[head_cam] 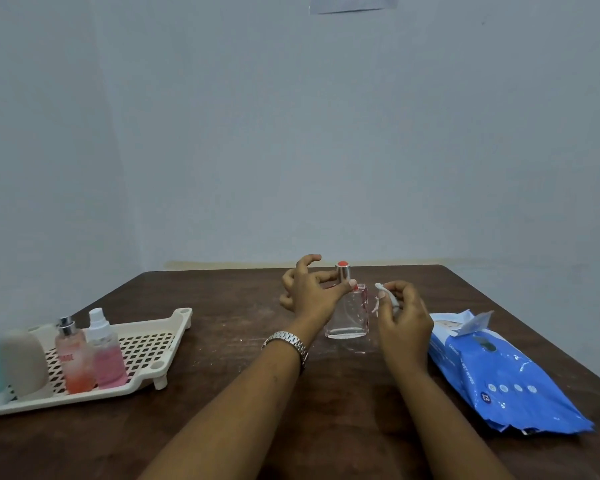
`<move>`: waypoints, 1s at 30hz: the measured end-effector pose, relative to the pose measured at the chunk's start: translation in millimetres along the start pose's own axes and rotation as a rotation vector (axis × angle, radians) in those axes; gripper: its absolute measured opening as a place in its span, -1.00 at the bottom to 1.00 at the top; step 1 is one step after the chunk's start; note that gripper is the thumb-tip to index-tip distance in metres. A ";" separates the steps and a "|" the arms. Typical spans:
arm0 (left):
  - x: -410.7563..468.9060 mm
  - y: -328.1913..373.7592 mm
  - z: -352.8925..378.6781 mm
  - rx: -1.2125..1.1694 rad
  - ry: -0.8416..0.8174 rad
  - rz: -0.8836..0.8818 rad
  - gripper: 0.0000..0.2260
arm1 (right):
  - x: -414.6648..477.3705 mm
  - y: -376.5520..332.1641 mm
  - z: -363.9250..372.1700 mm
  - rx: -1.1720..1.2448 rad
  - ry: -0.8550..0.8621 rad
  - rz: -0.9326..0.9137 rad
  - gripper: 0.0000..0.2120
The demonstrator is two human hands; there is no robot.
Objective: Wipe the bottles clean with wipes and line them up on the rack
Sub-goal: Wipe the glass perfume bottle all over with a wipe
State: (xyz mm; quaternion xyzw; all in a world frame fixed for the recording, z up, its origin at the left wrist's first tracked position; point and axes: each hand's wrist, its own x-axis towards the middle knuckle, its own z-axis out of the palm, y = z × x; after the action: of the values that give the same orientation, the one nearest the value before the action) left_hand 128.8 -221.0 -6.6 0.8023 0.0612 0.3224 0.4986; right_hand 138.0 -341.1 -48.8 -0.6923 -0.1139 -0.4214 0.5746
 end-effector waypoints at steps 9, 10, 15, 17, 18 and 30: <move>-18.5 -18.1 -90.1 0.072 0.029 0.006 -0.78 | -7.5 -2.8 0.7 -0.071 -0.086 -0.042 -0.96; -20.2 -22.8 -99.3 0.093 0.029 0.010 -0.79 | -8.8 -2.0 1.2 -0.084 -0.096 -0.046 -0.96; -27.8 -36.8 -127.0 0.075 0.063 0.022 -0.80 | -14.9 -2.9 3.8 -0.104 -0.156 -0.048 -0.92; -31.5 -38.9 -131.6 0.044 0.070 0.018 -0.77 | -17.7 -7.3 5.5 -0.106 -0.168 -0.055 -0.93; -32.2 -40.5 -132.5 0.042 0.079 0.014 -0.77 | -19.0 -10.2 6.2 -0.102 -0.172 -0.057 -0.93; -20.2 -62.9 -115.9 -0.205 0.069 -0.001 -0.79 | -17.4 -67.5 39.6 0.156 -0.392 -0.035 -0.83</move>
State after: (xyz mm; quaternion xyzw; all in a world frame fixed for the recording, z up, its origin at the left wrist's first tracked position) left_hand 60.0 -110.2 -34.4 0.7355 0.0458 0.3542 0.5757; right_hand 101.9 -279.0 -13.4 -0.7126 -0.2679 -0.2785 0.5856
